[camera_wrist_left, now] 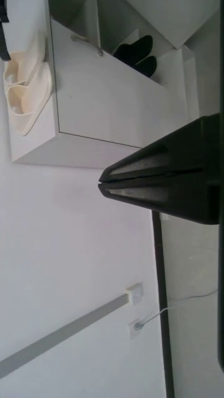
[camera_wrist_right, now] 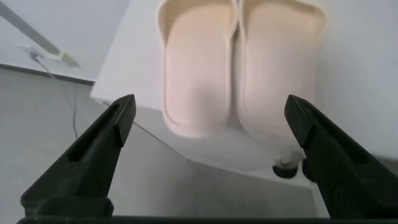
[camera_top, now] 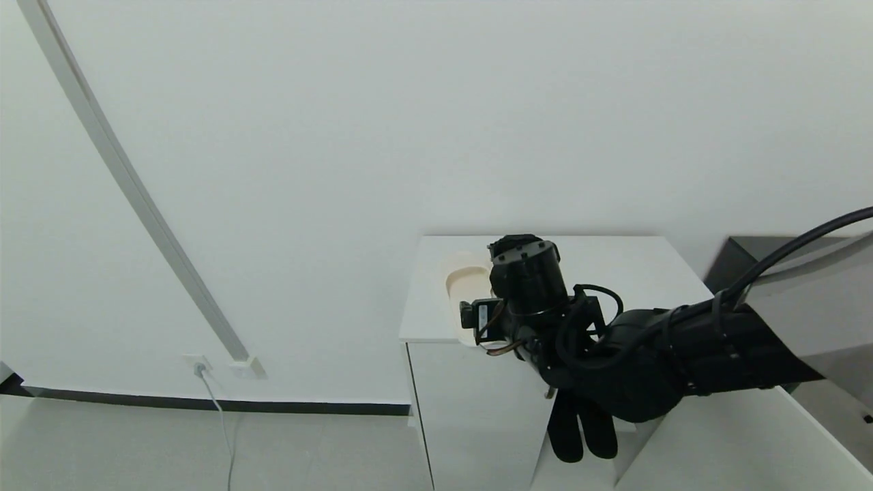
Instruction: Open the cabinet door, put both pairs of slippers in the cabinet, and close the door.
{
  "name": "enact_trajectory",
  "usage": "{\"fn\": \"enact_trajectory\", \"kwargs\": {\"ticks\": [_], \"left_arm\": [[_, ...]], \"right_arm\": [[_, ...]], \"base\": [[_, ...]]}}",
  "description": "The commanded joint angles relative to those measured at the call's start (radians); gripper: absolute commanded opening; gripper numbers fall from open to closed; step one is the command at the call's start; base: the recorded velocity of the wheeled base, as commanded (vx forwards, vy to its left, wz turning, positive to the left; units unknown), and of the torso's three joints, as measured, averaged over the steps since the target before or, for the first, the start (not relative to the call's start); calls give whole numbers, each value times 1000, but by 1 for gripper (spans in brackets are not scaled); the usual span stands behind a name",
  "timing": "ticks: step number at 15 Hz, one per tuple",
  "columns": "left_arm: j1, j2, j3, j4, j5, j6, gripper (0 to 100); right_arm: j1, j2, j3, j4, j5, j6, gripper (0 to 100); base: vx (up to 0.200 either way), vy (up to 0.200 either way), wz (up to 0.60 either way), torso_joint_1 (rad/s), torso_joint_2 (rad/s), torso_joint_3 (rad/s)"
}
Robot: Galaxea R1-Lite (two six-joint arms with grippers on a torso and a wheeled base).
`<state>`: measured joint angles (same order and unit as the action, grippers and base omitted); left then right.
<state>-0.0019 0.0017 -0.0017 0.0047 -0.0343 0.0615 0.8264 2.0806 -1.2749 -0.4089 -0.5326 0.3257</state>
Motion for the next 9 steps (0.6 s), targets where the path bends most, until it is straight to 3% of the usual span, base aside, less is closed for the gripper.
{"fn": "enact_trajectory", "kwargs": {"ticks": [1,4,9], "left_arm": [[0,0,0,0,-1,0,0],[0,0,0,0,-1,0,0],[2,0,0,0,-1,0,0]], "right_arm": [[8,41,40,-48,-14,-7,100],[-13,116,14,-106,-15,-27,100],[-79,254,-146,-111,-15,-60,100]], "base": [[0,0,0,0,0,0],[0,0,0,0,0,0],[0,0,0,0,0,0]]}}
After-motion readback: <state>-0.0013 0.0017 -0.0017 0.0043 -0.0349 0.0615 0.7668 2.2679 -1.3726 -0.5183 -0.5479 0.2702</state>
